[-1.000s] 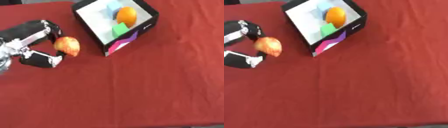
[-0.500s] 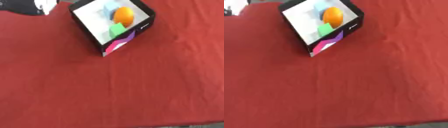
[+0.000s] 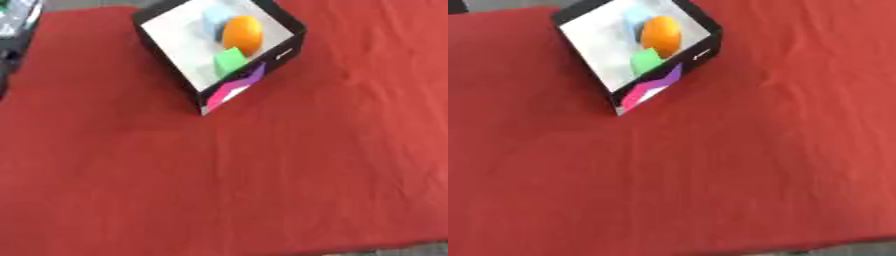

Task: Pick up objects on the table and place them in the box.

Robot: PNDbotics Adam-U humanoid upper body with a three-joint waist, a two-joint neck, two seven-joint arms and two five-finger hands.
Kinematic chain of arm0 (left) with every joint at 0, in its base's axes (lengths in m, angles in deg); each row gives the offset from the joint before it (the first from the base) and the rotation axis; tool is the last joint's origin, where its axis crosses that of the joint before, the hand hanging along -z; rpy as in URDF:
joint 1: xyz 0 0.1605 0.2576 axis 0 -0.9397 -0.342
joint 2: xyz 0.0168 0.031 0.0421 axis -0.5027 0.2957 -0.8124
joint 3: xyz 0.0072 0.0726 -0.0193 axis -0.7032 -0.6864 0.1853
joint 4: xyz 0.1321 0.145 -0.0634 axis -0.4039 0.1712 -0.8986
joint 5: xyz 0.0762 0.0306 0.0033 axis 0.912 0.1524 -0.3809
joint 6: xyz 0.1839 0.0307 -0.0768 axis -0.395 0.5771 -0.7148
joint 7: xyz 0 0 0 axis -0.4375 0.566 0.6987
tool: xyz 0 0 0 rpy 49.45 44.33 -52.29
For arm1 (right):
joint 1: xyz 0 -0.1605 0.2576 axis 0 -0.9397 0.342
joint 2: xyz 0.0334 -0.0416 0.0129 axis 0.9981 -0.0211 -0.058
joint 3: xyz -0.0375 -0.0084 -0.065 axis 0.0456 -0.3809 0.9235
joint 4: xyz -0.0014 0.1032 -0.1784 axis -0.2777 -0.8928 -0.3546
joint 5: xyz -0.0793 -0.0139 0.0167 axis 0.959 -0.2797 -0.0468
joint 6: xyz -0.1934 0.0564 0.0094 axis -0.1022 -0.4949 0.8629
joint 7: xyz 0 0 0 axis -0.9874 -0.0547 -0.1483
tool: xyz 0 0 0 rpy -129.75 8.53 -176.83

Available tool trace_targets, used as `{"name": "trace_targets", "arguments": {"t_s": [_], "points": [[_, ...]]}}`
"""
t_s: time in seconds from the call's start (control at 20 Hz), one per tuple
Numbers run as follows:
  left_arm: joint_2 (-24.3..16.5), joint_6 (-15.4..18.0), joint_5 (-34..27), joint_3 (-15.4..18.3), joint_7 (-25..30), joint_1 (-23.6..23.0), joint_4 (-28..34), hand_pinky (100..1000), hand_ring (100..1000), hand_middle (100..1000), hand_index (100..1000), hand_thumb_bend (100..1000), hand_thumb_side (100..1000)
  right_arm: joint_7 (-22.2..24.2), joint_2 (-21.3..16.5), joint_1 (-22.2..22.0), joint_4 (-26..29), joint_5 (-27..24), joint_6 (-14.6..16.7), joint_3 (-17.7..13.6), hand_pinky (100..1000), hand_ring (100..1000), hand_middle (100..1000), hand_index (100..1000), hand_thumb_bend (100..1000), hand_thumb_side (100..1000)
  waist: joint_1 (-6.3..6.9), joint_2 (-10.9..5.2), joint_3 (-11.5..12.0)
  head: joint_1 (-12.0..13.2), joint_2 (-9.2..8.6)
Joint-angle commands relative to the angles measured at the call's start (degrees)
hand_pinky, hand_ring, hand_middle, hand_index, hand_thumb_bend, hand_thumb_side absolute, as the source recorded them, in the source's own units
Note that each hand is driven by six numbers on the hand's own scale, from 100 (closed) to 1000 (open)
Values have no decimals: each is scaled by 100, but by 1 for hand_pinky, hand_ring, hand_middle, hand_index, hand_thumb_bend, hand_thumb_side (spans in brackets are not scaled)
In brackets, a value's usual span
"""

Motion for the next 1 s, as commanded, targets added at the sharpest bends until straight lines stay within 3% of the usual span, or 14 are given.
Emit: {"name": "trace_targets", "arguments": {"t_s": [0.05,0.3,0.4,0.6,0.75,0.8,0.95,1.0], "points": [[408,440,1058,280,-302,231,-890,731,601,611,585,100,100,62,-61,191,121,-22,1,-6,917,767,724,813,438,458,-139,-13,-56,143,-118],[746,896,1830,484,-477,138,-1596,734,606,617,593,102,100,96,-11,273,125,-11,-18,29,917,767,724,813,440,459,-151,45,-118,214,-166],[772,966,1902,505,-493,82,-1699,741,615,627,614,178,100,98,-1,266,117,-8,-27,35,917,767,724,813,441,460,-151,50,-116,199,-156],[786,989,1717,563,-563,-80,-1758,807,717,733,873,556,297,95,-12,228,119,-2,-26,28,917,767,724,813,444,460,-153,48,-95,166,-128],[759,900,1661,563,-700,-160,-1706,821,746,763,906,713,375,95,-23,196,125,-4,-26,31,917,766,724,813,445,461,-160,42,-85,143,-97],[741,845,1632,576,-762,-173,-1660,822,746,763,906,706,384,95,-26,182,129,-3,-26,31,917,766,724,813,445,461,-163,39,-80,134,-80],[552,664,1348,558,-1080,-164,-1250,815,727,738,891,503,390,68,-67,114,136,-7,-21,11,916,764,722,812,445,457,-154,-4,-19,49,6],[439,591,1104,568,-1213,-169,-996,815,724,733,886,483,400,40,-86,85,137,-18,-13,-11,916,763,720,811,444,455,-144,-30,22,-4,49]]}}
